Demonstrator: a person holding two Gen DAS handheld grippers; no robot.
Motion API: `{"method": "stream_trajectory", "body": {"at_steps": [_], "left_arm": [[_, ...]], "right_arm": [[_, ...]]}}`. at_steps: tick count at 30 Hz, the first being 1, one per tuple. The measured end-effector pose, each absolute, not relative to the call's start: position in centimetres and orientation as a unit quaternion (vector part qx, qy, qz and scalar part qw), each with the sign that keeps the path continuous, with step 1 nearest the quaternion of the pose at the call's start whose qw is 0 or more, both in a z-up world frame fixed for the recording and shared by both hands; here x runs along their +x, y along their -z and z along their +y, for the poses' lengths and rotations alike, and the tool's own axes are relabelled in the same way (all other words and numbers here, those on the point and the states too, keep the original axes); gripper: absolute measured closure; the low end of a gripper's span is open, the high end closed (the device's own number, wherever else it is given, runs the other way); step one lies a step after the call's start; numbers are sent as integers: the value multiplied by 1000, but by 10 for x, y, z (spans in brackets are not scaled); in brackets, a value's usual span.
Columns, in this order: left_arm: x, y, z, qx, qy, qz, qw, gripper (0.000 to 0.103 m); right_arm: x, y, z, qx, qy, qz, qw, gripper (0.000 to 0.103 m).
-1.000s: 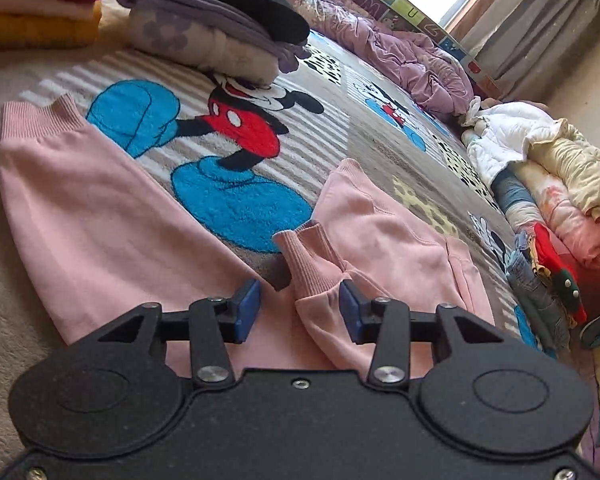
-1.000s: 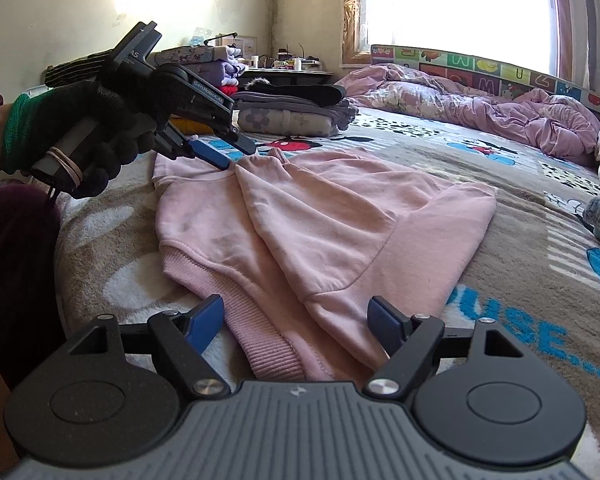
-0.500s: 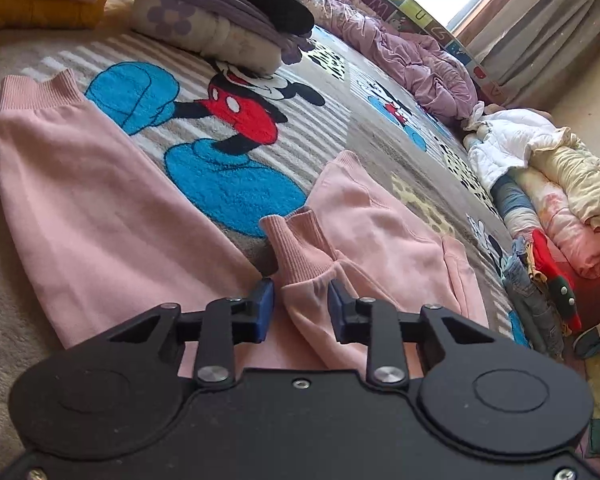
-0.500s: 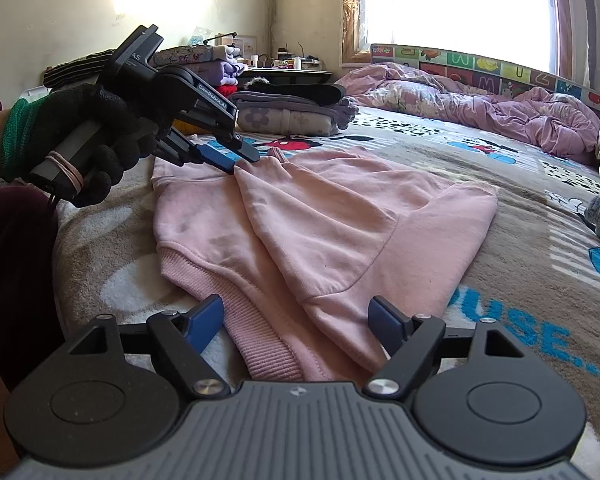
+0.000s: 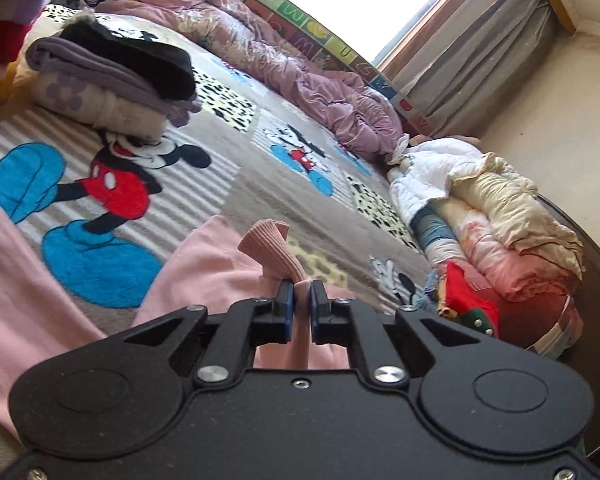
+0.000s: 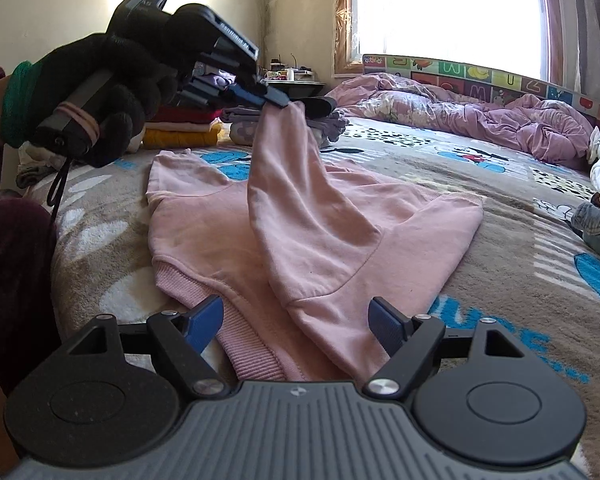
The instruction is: Fold clothes
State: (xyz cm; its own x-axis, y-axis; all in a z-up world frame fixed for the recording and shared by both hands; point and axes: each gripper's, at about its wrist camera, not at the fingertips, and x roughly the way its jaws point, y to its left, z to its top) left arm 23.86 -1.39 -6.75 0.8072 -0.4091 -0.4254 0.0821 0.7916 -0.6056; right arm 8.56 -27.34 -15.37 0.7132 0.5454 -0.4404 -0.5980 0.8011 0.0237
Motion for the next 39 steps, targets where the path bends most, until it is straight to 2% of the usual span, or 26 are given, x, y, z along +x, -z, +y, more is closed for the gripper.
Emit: {"method": "stream_trajectory", "body": {"at_steps": [6,10,12,20,29,39], "left_arm": [[267,51,-46,-314,161,277,894,97],[287,54,-71,-315,158,286,891,97],[296,57,-82,-316,154,291,890,97],[329,75,-121,-286,122,316,897,97],[346,93,-156,-194,110,322,920,97],[358,110,-195,-101,128,336,928,97]], "right_arm": [[82,154,-279,-55,-315,221,921,27],[84,155,-285,-40,-315,228,920,44],[86,155,-290,-25,-313,233,920,47],[90,158,-304,14,-310,246,918,48],[91,158,-309,29,-313,248,916,48],[70,161,-267,-160,-300,207,917,48]]}}
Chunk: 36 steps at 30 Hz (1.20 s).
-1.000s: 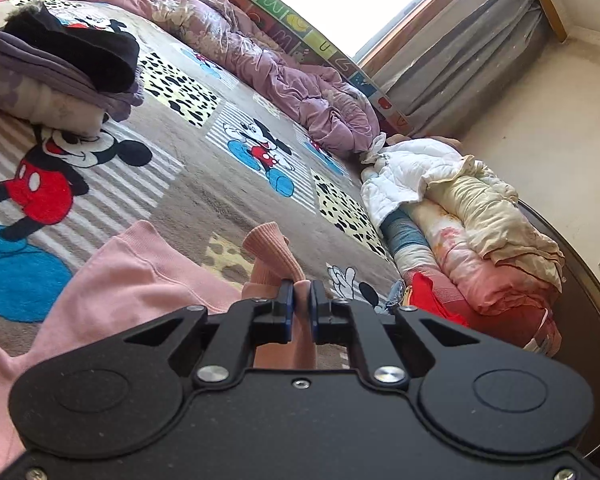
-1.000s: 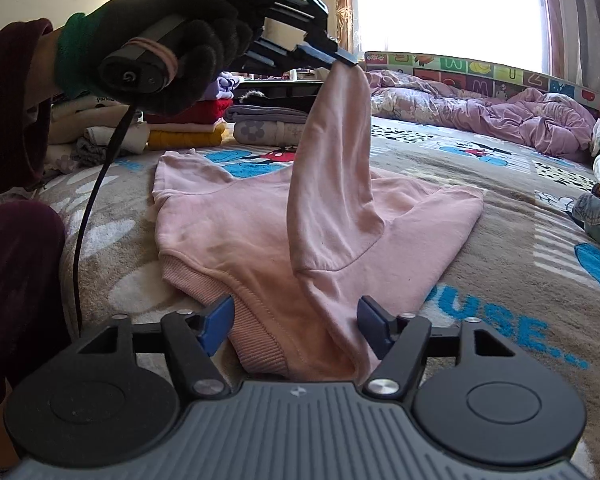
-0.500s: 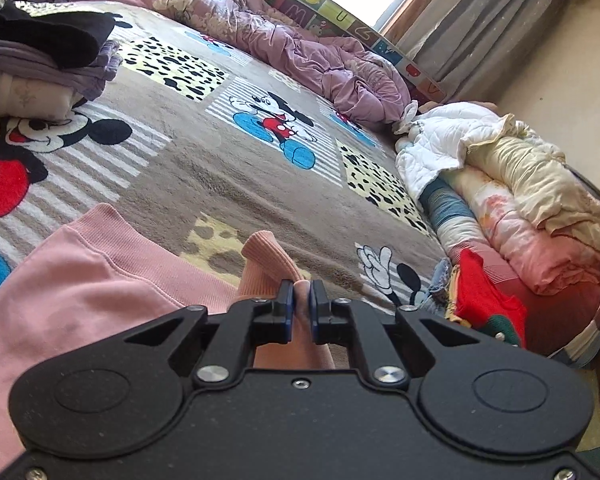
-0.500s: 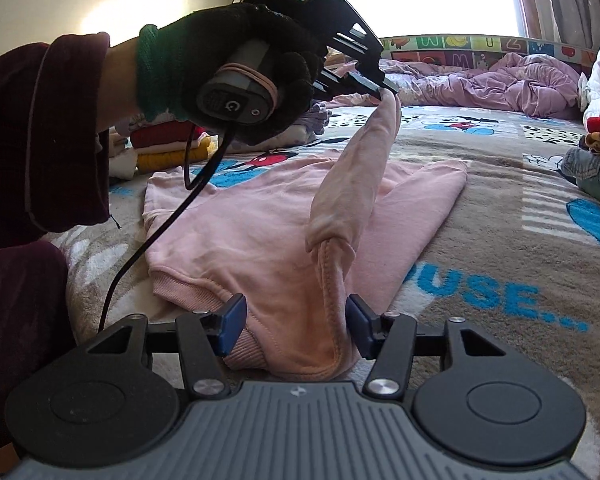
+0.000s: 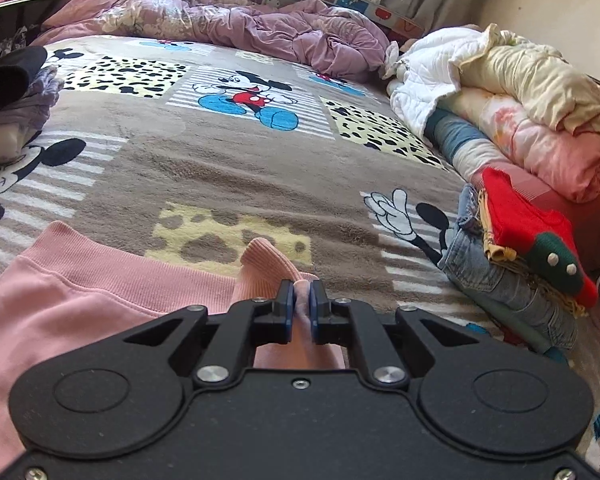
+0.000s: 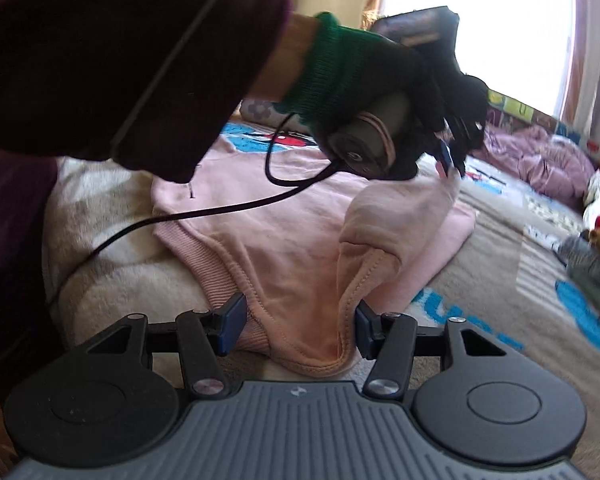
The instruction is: Fold clothes
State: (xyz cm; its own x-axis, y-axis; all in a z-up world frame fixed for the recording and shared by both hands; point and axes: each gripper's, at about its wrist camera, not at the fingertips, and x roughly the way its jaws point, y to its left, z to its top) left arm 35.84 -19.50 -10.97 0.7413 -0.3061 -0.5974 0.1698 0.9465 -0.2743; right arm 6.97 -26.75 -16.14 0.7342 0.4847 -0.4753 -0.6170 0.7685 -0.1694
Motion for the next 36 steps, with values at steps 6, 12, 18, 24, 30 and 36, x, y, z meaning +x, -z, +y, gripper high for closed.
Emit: {"method": "stream_trajectory", "body": {"at_steps": [6,12,18,24,30,36], "left_arm": [[359,113,-203,-65,139,338,928,97],[359,118,-210,-37,147,342,927,97],[366,128,-223,-13,139,359,923,97],[362,122,-214,-33,173,359,916,73],[339,107,-167,-66,158,337,926,73],[304,119,-140,-78,171,345,919,73]], "right_arm": [[69,160,-261,-187,-301,205,912,47],[66,157,-261,-197,-295,194,915,46],[66,160,-256,-203,-303,199,910,46],[68,160,-259,-186,-303,207,911,46],[72,153,-278,-105,-317,228,915,40],[82,146,-314,62,-317,243,915,40]]}}
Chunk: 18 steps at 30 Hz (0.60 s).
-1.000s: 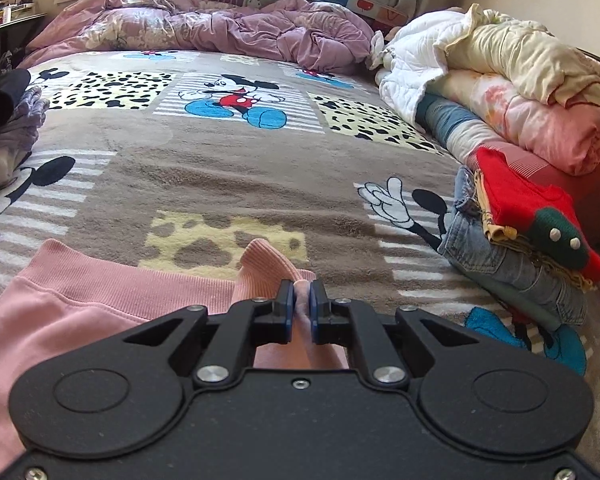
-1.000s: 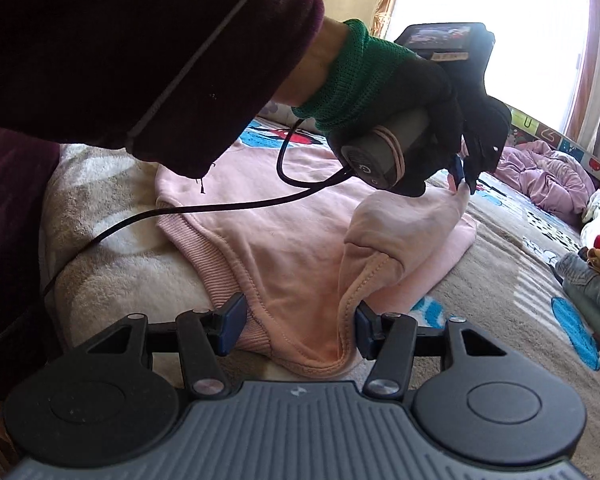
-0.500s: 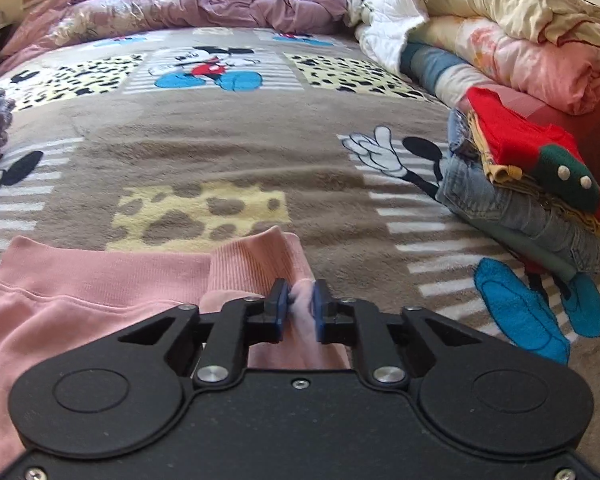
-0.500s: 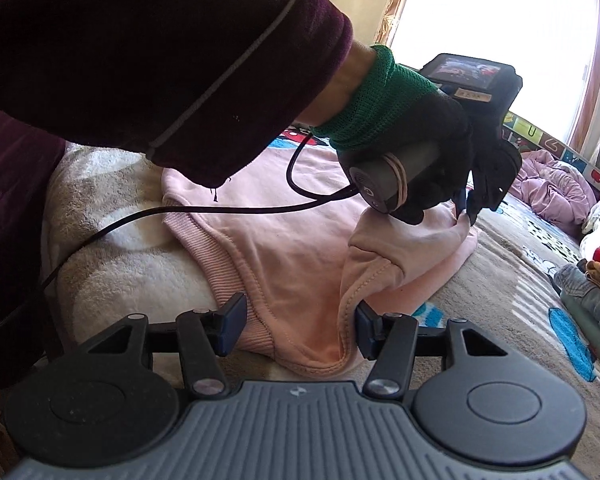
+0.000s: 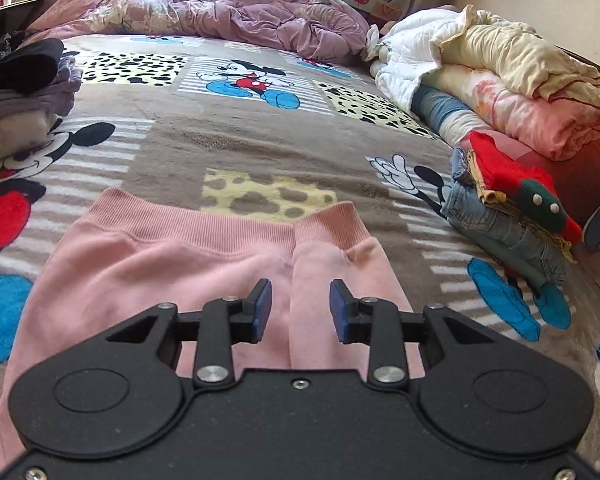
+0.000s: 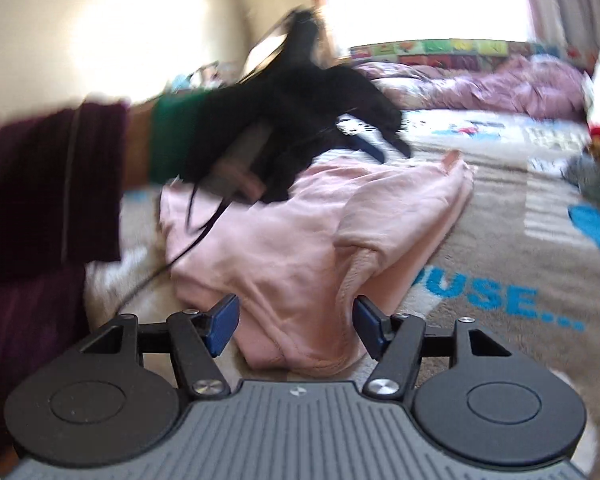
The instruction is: Fold clothes
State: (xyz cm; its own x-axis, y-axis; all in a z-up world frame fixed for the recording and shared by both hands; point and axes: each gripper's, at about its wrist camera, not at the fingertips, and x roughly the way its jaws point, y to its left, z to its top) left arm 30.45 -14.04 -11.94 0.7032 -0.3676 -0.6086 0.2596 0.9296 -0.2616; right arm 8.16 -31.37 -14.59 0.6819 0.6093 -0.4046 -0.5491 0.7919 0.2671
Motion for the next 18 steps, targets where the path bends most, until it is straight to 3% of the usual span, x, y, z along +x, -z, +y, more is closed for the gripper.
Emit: {"method": "stream_trajectory", "body": {"at_steps": [5,7,9,14,18], "left_arm": [[266,120,-145,-41,206,324,923,73],[253,117,-152,-10,220,309,925,73],[245,117,-159,20,239,294,925,73],[241,138,-178,103,260,291,915,73],[247,158,-181,126,253,312,907,73]], "right_arm": [[101,148,-338,200,-284,236,907,45],[111,152,-341,230,-278,245,900,66],[118,159,-340,235,-271,265,895,75],[128,181,-341,289,-275,309,863,79],[123,181,-337,269,-278,317,866,80]]}}
